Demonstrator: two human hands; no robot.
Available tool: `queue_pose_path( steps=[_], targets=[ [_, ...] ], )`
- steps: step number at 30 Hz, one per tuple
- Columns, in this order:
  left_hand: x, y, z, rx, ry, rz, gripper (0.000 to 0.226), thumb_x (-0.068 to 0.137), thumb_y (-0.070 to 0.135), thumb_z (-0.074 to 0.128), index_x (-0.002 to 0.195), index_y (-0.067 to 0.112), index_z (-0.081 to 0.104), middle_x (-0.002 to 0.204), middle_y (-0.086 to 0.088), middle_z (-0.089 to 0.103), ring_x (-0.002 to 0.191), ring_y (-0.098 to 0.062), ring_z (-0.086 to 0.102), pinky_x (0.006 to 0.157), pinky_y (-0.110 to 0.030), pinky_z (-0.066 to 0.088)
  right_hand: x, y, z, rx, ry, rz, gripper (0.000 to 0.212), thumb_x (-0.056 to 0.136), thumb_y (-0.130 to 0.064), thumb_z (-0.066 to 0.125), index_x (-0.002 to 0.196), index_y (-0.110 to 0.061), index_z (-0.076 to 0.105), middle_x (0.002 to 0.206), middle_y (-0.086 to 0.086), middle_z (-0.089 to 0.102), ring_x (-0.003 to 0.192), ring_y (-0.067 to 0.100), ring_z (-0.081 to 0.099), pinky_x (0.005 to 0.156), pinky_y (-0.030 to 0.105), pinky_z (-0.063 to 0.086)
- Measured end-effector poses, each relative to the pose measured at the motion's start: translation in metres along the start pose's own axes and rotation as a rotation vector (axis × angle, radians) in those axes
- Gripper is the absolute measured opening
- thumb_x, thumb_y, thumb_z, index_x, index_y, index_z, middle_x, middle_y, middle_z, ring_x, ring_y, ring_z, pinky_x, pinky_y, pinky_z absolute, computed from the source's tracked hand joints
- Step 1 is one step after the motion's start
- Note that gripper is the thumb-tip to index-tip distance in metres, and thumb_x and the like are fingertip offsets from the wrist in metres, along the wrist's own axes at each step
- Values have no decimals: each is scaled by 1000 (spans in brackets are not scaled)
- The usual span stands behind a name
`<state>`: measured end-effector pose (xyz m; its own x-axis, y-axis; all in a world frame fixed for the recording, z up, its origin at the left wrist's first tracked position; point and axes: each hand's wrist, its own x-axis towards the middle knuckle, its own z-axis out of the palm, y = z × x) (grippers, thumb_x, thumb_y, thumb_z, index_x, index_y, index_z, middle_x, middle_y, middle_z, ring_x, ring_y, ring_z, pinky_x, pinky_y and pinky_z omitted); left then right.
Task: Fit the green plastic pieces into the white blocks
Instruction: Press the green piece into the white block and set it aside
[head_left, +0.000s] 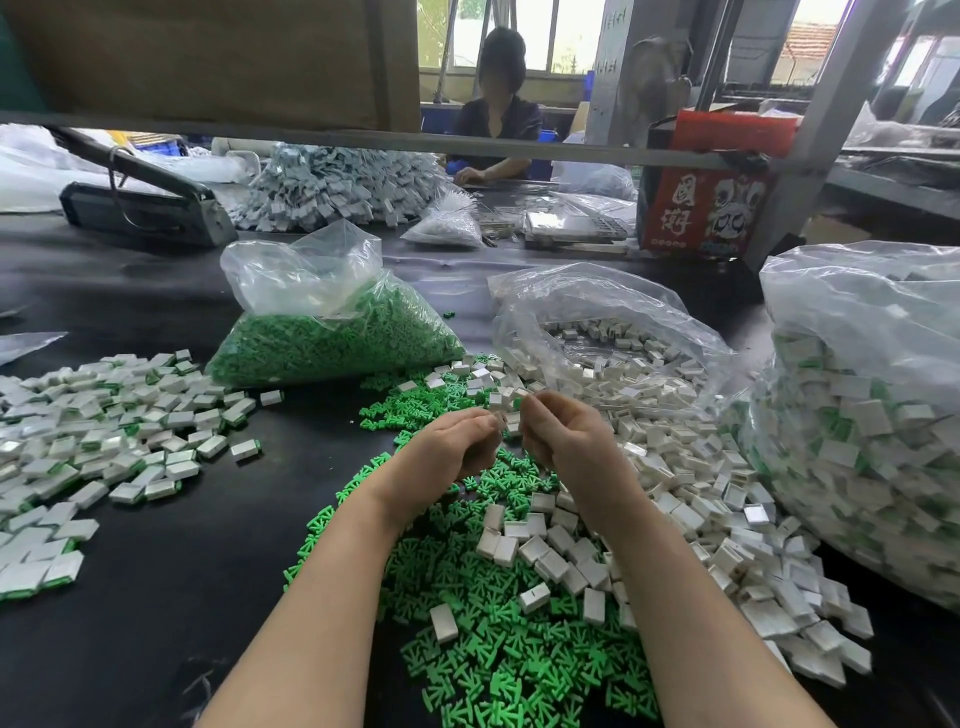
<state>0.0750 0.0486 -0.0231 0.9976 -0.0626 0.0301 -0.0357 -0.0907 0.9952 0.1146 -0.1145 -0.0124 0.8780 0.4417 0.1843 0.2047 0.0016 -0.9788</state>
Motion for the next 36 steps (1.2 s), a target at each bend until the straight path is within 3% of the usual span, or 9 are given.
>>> queue_pose_path(
  steps=[2, 5, 13, 19, 22, 26, 30, 32, 36],
  targets=[
    [0, -1, -1, -10, -6, -7, 41, 90, 38, 48, 94, -1, 58, 84, -6, 49, 81, -18, 44, 87, -39, 37, 1, 1, 2, -38, -22, 9, 27, 103, -15, 45, 88, 6, 56, 57, -7, 46, 61, 18, 41, 58, 25, 36],
    [1, -2, -1, -22, -13, -12, 35, 89, 38, 48, 96, 7, 61, 84, -5, 48, 81, -17, 43, 86, -38, 37, 2, 2, 7, -54, -48, 17, 28, 103, -11, 42, 80, -2, 54, 62, -4, 44, 61, 14, 40, 62, 30, 35],
    [1, -2, 0, -46, -5, -13, 28, 88, 38, 50, 98, 14, 59, 93, -6, 49, 89, -19, 43, 91, -39, 37, 1, 0, 8, -116, -35, -25, 28, 102, -14, 47, 85, 7, 53, 65, 3, 42, 68, 24, 39, 76, 62, 45],
    [0, 2, 1, 10, -40, 15, 28, 91, 36, 45, 96, 10, 56, 85, -8, 43, 82, -21, 37, 84, -41, 33, 2, 1, 8, -100, -52, -13, 26, 102, -14, 46, 88, 7, 53, 73, 9, 42, 73, 24, 40, 75, 55, 43],
    [0, 3, 3, 55, -62, 21, 26, 95, 34, 43, 90, 10, 51, 70, 2, 42, 70, -17, 37, 74, -36, 33, 3, 3, 8, -110, -49, 6, 27, 103, -13, 44, 80, -5, 56, 68, 6, 43, 68, 22, 40, 71, 51, 43],
    [0, 3, 4, 132, -50, 25, 24, 105, 22, 38, 90, 9, 51, 65, 9, 41, 64, -11, 36, 67, -31, 32, 3, 6, 11, -192, -40, 7, 38, 104, -12, 40, 68, -19, 49, 59, -7, 43, 54, 8, 35, 55, 28, 31],
    [0, 3, 5, 204, -42, -7, 27, 106, 20, 38, 97, 1, 55, 74, -2, 40, 72, -18, 36, 72, -38, 31, 3, 9, 10, -287, -40, 6, 39, 103, -13, 41, 65, -18, 48, 56, -7, 43, 53, 10, 35, 56, 33, 30],
    [0, 3, 5, 194, -49, -19, 24, 105, 21, 39, 98, 4, 54, 72, 0, 41, 70, -16, 37, 73, -39, 32, 3, 10, 9, -319, -47, 11, 38, 103, -14, 41, 65, -17, 46, 59, -4, 42, 55, 13, 35, 59, 36, 30],
    [-3, 5, 3, 145, -76, -27, 35, 94, 36, 44, 101, 3, 56, 78, -5, 40, 76, -19, 36, 79, -40, 34, 3, 10, 8, -228, -65, 33, 38, 103, -15, 41, 66, -19, 47, 59, -7, 41, 57, 11, 35, 60, 35, 30]
  ],
)
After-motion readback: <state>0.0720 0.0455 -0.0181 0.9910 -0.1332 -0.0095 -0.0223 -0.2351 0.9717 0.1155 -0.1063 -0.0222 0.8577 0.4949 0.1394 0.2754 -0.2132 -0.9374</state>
